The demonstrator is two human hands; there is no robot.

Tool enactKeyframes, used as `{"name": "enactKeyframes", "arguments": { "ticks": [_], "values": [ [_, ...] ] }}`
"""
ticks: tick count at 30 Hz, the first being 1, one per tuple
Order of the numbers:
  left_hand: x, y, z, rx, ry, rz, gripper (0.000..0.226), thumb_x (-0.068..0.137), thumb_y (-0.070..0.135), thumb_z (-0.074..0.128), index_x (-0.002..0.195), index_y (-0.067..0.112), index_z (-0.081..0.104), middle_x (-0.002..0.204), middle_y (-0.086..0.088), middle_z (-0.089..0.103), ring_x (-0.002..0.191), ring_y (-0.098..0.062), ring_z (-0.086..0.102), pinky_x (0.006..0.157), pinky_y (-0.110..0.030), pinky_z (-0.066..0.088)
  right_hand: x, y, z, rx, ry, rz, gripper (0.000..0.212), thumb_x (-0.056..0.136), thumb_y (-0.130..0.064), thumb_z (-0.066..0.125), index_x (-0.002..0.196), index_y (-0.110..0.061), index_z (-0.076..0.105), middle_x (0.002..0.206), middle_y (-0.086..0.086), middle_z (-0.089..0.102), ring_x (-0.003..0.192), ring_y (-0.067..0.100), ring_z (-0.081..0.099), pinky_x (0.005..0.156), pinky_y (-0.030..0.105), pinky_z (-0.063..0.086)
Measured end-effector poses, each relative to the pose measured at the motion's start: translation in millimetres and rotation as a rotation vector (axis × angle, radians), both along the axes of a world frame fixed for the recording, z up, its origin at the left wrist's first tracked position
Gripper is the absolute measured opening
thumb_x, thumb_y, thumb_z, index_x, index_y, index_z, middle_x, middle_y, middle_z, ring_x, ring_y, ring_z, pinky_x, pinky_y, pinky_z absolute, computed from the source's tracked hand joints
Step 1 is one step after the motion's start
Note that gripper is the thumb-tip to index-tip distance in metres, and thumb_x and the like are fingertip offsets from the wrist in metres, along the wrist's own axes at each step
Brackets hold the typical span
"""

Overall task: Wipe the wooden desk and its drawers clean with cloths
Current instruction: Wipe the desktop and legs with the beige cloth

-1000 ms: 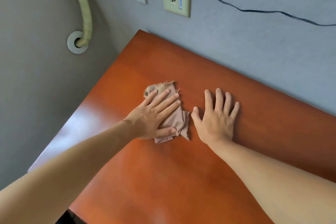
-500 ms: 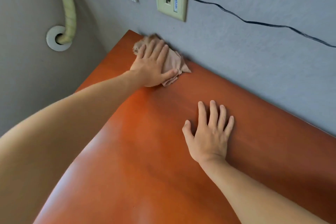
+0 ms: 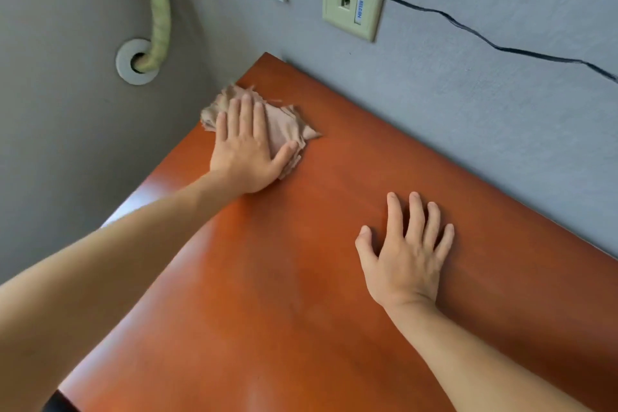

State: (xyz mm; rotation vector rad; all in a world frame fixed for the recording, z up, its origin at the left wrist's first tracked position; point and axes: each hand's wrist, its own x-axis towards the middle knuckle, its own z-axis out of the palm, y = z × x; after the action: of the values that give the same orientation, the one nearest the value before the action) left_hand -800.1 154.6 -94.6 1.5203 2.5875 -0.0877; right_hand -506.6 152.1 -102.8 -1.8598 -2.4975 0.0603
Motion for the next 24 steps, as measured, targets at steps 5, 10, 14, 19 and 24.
{"name": "enactKeyframes", "arguments": {
  "ticks": [5,10,14,19,24],
  "values": [
    [-47.3,-51.1,5.0,0.039,-0.109,0.494,0.108,0.094,0.081,0.014,0.157,-0.006,0.02,0.159,-0.032,0.033,0.145,-0.048,0.034,0.117,-0.06,0.031,0.2,-1.4,-3.6,0.004,0.016,0.003,0.071,0.092,-0.057,0.036,0.154,-0.023,0.039,0.162,0.013,0.031,0.149,0.039,0.023,0.119,0.065,0.014],
    [95.2,-148.8,-13.9,0.041,-0.012,-0.086,0.091,0.105,0.066,0.015,0.162,-0.005,0.011,0.17,-0.026,0.001,0.159,-0.041,-0.005,0.128,-0.058,0.006,0.6,-2.5,-3.8,0.016,0.055,0.001,0.071,0.092,-0.058,0.035,0.154,-0.023,0.038,0.162,0.012,0.031,0.149,0.039,0.021,0.12,0.065,0.014],
    [77.7,-187.9,-11.3,0.019,-0.02,-0.28,0.095,0.102,0.073,0.017,0.163,0.0,0.011,0.172,-0.019,0.001,0.16,-0.034,-0.005,0.129,-0.053,0.01,1.3,-3.9,-5.8,0.045,0.089,0.004,0.07,0.091,-0.057,0.037,0.152,-0.023,0.039,0.16,0.013,0.032,0.148,0.039,0.022,0.119,0.066,0.016],
    [-54.1,-205.6,-1.7,0.026,-0.146,0.457,0.105,0.094,0.078,0.017,0.159,-0.003,0.023,0.166,-0.025,0.025,0.156,-0.039,0.021,0.126,-0.051,0.02,2.4,-3.9,-9.0,0.053,0.1,0.012,0.063,0.097,-0.052,0.046,0.151,-0.023,0.039,0.159,0.015,0.033,0.148,0.039,0.021,0.118,0.067,0.016],
    [11.5,-268.5,-10.1,0.12,-0.049,0.502,0.093,0.104,0.064,0.013,0.157,-0.013,0.022,0.165,-0.033,0.021,0.157,-0.044,0.015,0.126,-0.055,0.018,3.6,-2.8,-11.2,0.038,0.129,0.02,0.068,0.092,-0.059,0.036,0.151,-0.023,0.037,0.159,0.014,0.031,0.148,0.038,0.02,0.119,0.067,0.014]
  ]
}}
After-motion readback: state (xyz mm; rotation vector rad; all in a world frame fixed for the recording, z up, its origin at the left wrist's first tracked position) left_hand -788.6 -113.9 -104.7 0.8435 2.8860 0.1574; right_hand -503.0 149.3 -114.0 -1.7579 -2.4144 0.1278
